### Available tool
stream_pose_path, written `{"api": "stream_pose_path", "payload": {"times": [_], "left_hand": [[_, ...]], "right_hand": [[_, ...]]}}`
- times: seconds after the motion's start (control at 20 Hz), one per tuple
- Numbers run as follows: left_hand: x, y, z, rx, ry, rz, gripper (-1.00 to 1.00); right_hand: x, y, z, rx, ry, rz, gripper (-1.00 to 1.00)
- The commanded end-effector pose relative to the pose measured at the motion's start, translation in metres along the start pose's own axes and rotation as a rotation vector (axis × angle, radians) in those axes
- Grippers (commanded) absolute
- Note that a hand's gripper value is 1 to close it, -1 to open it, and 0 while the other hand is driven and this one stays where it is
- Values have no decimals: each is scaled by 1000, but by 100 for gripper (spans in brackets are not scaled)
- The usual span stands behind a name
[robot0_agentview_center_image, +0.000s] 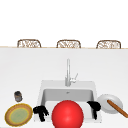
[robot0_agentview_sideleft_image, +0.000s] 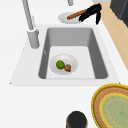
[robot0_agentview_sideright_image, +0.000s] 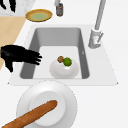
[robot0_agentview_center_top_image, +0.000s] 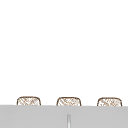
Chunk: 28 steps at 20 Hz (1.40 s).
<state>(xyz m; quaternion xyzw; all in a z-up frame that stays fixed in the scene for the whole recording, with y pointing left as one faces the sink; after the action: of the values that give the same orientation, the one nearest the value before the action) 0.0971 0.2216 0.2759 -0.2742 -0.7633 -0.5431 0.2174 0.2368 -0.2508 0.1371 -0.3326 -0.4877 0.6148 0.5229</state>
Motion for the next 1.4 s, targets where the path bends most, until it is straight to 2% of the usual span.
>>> {"api": "stream_pose_path", "payload": {"times": [0.0,0.3,0.4,0.55,0.65,0.7,0.75,0.8,0.9,1.0,1.25,1.35], "left_hand": [[0,0,0,0,0,0,0],[0,0,0,0,0,0,0],[0,0,0,0,0,0,0],[0,0,0,0,0,0,0],[0,0,0,0,0,0,0],[1,0,0,0,0,0,-100],[-3,2,-1,4,0,8,-100],[-9,6,-5,9,5,-1,-100],[-26,14,-3,-16,19,27,-100],[-43,22,-3,-31,31,35,-100],[-77,45,-10,-27,15,38,-100],[-93,51,-17,-32,24,40,-100]], "right_hand": [[-5,14,16,46,9,13,-100],[-2,12,15,21,4,4,-100],[-2,21,34,25,5,4,-100],[-1,28,43,40,8,8,-100],[-1,21,35,20,4,5,-100],[-1,23,36,27,5,4,0],[-1,23,37,26,2,15,0],[-1,23,37,25,3,14,0],[-1,24,37,21,4,11,0],[-1,24,37,19,5,9,0],[-1,24,37,15,7,5,0],[-1,24,37,14,7,4,0]]}}
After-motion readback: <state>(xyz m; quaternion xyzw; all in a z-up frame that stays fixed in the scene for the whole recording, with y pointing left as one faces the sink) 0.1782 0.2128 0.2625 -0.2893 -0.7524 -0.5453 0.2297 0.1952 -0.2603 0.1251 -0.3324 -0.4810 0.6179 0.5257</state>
